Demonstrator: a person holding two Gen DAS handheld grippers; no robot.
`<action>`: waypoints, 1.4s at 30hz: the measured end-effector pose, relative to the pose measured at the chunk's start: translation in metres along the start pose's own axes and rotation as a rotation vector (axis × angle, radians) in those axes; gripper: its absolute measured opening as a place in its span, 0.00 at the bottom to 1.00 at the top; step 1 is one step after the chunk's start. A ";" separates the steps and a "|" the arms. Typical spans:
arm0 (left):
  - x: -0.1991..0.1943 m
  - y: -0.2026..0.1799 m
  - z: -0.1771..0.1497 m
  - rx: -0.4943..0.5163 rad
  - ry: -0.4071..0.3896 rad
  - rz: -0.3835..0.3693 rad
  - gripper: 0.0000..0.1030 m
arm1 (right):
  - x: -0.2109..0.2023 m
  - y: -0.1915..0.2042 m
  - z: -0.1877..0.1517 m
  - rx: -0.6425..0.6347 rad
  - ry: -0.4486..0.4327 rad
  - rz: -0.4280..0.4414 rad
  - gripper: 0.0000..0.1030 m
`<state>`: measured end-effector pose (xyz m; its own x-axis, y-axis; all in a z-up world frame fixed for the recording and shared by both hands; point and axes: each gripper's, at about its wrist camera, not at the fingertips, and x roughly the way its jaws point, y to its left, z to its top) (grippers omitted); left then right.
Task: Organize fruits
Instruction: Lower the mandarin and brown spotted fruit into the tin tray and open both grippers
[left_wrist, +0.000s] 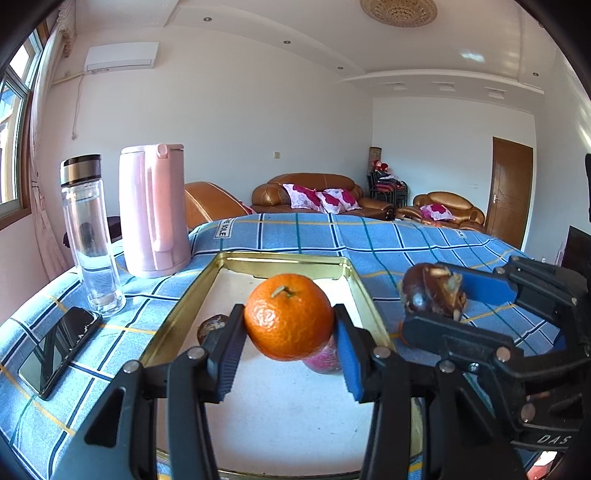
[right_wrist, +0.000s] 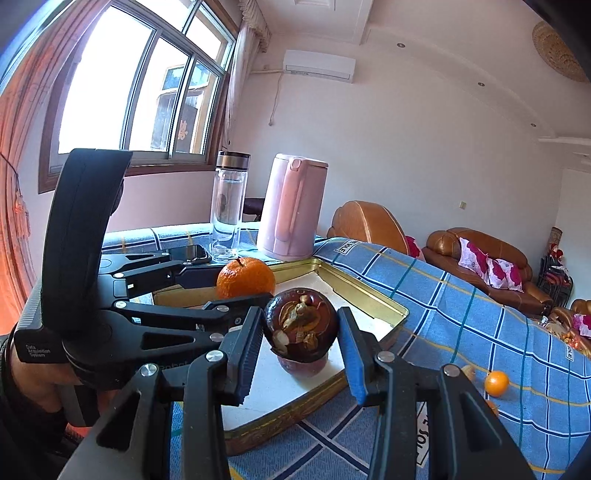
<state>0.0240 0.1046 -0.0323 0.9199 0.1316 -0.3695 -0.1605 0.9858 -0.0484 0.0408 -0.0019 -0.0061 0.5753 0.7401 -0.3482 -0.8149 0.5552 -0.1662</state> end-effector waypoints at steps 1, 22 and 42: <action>0.001 0.003 0.000 -0.004 0.005 0.005 0.47 | 0.003 0.001 0.000 -0.002 0.006 0.003 0.42; 0.018 0.044 -0.013 -0.047 0.099 0.077 0.47 | 0.037 0.021 -0.007 -0.025 0.116 0.059 0.42; 0.036 0.048 -0.016 -0.037 0.197 0.049 0.47 | 0.060 0.028 -0.012 -0.044 0.239 0.096 0.42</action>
<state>0.0433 0.1547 -0.0628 0.8233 0.1530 -0.5465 -0.2201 0.9737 -0.0590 0.0511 0.0533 -0.0429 0.4666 0.6752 -0.5714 -0.8702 0.4659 -0.1601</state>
